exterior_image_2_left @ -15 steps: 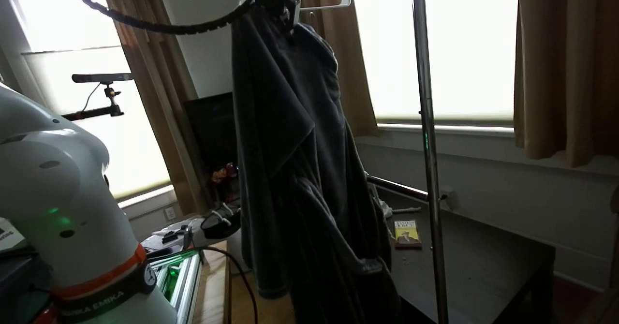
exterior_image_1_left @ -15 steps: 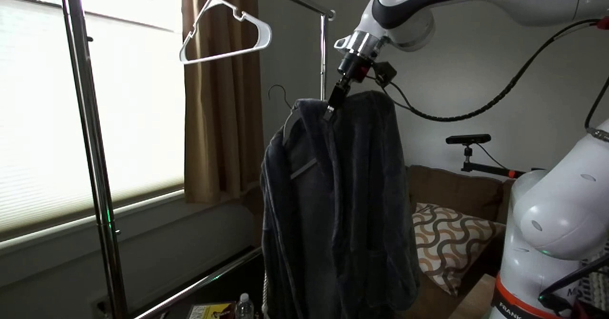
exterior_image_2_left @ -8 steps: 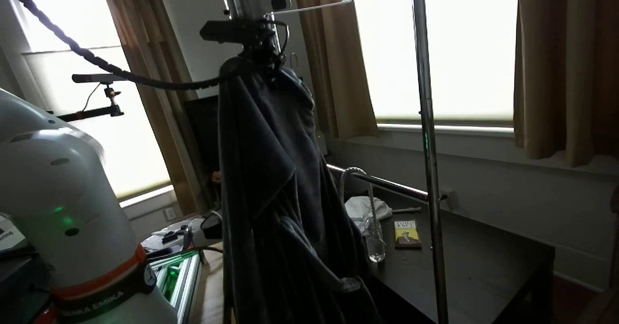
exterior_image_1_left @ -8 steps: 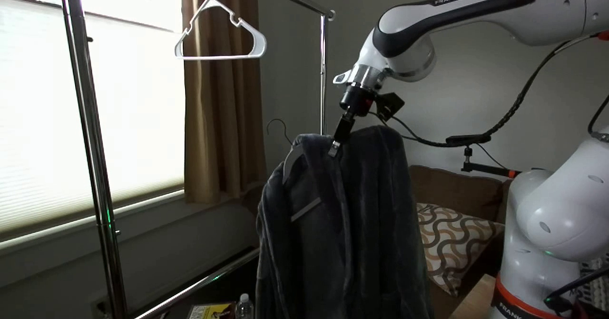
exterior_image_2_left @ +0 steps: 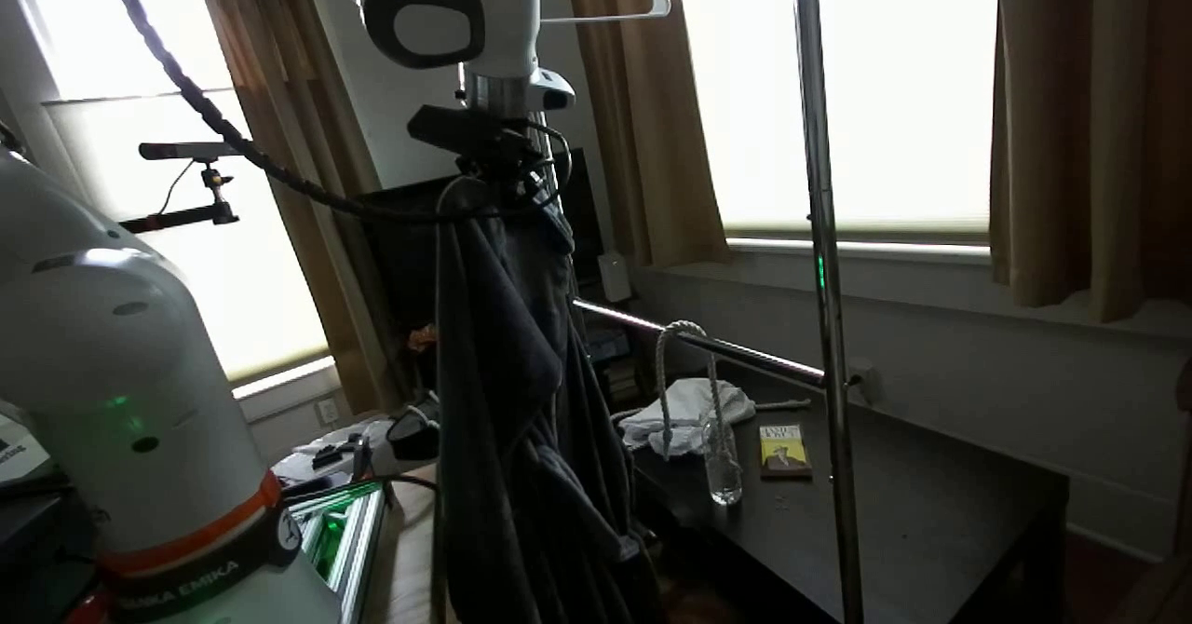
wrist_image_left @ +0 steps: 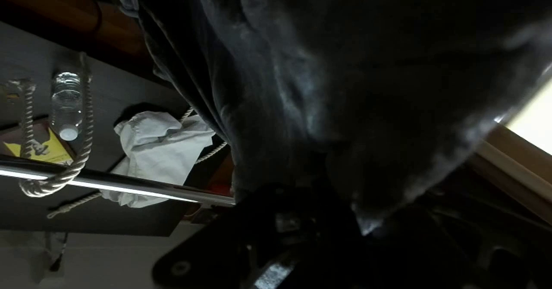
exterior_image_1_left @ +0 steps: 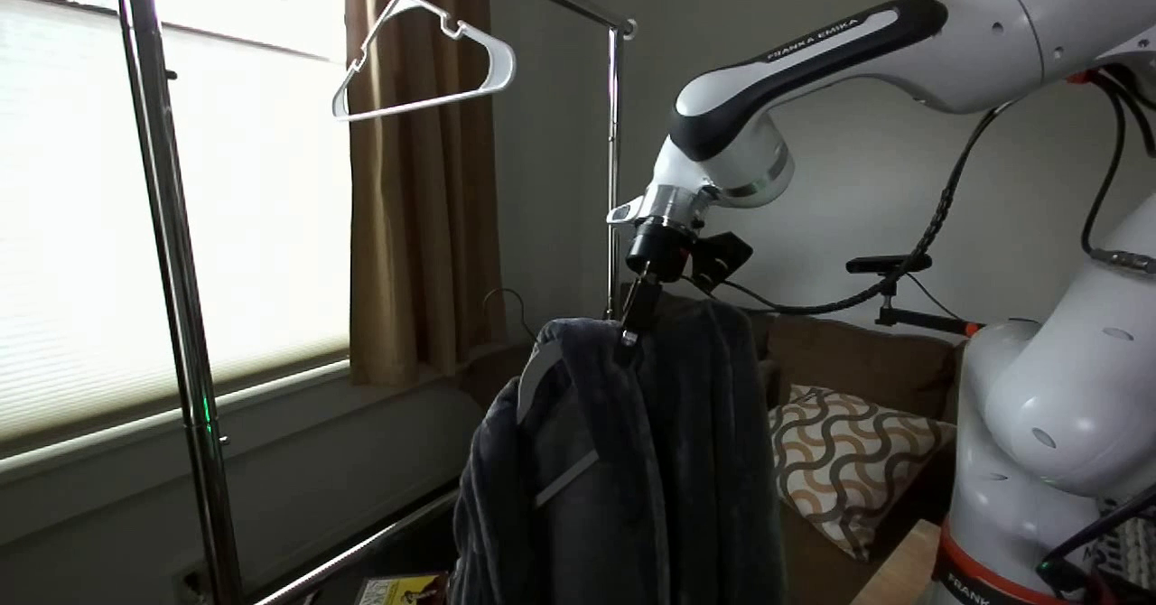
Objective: Move the clothes hanger with the robe from the top rail to the bottom rail
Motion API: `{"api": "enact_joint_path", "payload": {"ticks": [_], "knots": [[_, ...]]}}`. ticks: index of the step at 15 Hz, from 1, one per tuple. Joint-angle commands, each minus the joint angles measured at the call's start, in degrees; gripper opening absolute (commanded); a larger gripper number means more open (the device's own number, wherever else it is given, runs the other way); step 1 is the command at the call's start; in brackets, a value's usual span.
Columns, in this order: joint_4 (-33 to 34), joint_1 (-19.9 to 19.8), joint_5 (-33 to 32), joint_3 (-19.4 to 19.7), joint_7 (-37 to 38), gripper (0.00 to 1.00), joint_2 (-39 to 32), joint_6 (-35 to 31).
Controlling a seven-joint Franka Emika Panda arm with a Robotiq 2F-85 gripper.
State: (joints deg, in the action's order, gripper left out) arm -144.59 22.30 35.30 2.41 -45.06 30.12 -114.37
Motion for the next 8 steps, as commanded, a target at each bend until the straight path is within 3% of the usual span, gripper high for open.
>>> {"api": "enact_joint_path", "payload": {"ticks": [1,8], "knots": [[0.2,-2.2,0.8,-1.8,-0.6,0.02,0.0,0.7],[3.4,-0.5,9.3,-4.9,-8.0,0.02,-16.2,1.0]]}}
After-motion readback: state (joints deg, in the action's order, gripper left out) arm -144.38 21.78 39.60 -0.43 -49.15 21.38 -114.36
